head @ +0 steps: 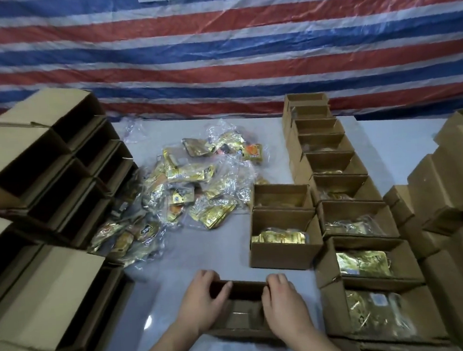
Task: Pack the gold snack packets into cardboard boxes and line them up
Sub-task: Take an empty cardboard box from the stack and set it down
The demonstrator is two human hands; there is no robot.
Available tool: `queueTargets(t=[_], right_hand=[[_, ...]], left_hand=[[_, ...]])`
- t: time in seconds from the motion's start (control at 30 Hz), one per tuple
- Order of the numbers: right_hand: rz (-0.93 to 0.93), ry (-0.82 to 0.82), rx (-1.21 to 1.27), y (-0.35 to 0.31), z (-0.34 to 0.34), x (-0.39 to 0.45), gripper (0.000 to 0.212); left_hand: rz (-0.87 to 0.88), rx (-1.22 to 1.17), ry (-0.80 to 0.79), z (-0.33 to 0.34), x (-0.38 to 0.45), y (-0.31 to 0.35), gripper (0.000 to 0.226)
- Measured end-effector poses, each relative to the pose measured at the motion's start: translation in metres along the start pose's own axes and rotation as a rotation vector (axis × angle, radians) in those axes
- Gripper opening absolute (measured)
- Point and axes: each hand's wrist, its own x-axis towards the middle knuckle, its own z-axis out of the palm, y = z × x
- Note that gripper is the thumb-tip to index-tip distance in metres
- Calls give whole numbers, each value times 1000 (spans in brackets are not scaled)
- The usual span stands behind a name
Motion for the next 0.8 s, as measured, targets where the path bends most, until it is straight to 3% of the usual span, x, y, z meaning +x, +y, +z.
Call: queueTargets(t=[0.2, 0.33, 0.43, 0.53, 0.63, 0.8], right_hand=[[14, 107, 45, 2, -14, 19, 36], [-10, 172, 108, -2, -25, 31, 26], [12, 231, 175, -7, -29, 34, 17], [44, 299, 231, -10, -32, 40, 6], [74, 334, 266, -9, -36, 48, 15], [98, 374, 314, -11, -40, 63, 17]], left_hand=[[18, 4, 139, -28, 67, 15, 35], [-36, 374, -105, -33, 165, 33, 40], [-75, 520, -219, -14, 220, 23, 40], [-103, 588, -227, 14, 259, 7, 64], [-129, 568, -239, 38, 280, -3, 92], [-80, 656, -155, 41, 283, -16, 68]])
